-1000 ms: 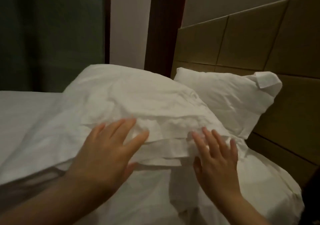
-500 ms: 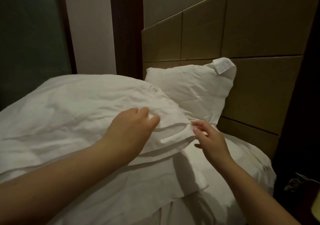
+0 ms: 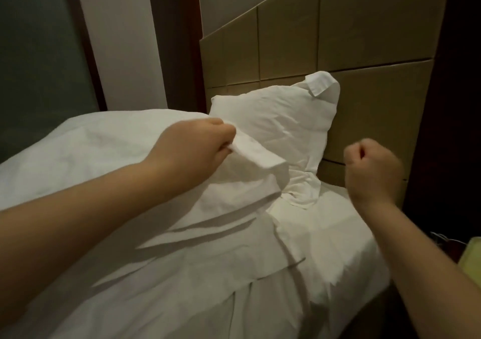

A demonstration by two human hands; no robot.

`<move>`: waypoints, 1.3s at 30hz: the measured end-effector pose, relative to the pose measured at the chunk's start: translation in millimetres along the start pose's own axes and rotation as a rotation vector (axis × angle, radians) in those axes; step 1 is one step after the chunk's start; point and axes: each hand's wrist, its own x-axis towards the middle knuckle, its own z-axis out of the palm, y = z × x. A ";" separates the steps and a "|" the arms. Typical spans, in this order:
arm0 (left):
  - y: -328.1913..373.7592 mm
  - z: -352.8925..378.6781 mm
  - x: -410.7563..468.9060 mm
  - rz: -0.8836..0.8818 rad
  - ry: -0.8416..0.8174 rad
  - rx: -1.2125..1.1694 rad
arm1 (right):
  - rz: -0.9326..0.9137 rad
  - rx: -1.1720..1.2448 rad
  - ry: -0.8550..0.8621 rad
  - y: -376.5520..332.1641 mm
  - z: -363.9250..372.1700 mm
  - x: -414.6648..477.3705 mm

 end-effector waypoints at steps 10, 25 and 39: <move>15.2 24.3 4.8 0.001 -0.151 0.142 | -0.097 -0.141 -0.574 -23.2 37.9 -73.3; 11.0 2.8 7.2 -0.049 -0.094 -0.225 | -0.010 -0.135 -0.443 -24.1 51.5 19.2; -45.0 -5.1 -80.7 -0.067 -0.208 0.293 | 0.170 0.105 -0.410 -23.7 63.5 26.2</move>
